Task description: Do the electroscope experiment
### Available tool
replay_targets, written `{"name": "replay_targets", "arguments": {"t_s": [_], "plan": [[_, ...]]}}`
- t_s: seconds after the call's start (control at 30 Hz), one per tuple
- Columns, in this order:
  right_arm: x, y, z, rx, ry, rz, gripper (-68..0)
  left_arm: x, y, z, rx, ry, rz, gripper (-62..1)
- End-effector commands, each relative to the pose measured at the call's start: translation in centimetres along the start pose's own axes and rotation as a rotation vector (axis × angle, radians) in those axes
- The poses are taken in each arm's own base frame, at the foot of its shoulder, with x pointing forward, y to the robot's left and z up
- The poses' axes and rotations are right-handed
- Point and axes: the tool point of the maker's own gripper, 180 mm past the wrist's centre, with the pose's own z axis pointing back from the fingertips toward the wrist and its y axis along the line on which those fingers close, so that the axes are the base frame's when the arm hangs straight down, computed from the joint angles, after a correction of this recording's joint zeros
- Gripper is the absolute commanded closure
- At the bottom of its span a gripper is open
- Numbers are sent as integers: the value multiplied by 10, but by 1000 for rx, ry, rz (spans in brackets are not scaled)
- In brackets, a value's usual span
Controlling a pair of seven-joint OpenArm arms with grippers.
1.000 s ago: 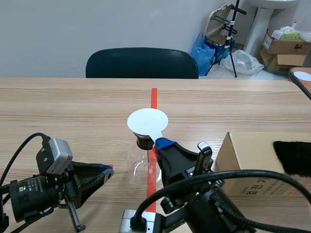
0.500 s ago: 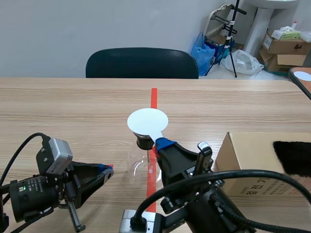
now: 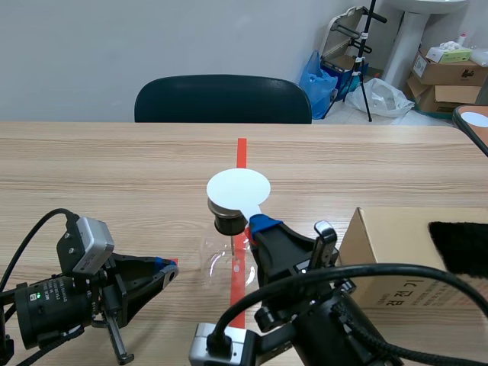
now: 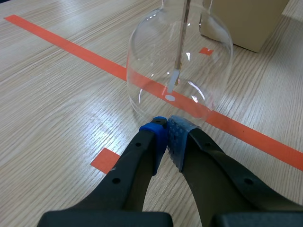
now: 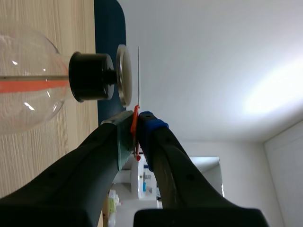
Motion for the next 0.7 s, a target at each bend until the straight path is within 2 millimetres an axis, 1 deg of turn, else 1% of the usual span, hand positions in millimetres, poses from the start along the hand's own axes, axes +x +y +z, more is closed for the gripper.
{"name": "replay_targets", "arguments": {"t_s": [0.0,0.23,0.47,0.57,0.67], "plan": [[-7,-12,-2,-37,23,12,-17,12,3,-2,8,-42,-4,-32],[-38,-12,1,-38,194,8,-17,12,3,-2,8,-42,-4,-32],[-72,-12,12,-39,396,4,-17,12,3,-2,8,-42,-4,-32],[-82,-12,16,-39,456,3,-17,12,3,-2,8,-42,-4,-32],[-88,-12,19,-39,491,3,-17,12,3,-2,8,-42,-4,-32]]}}
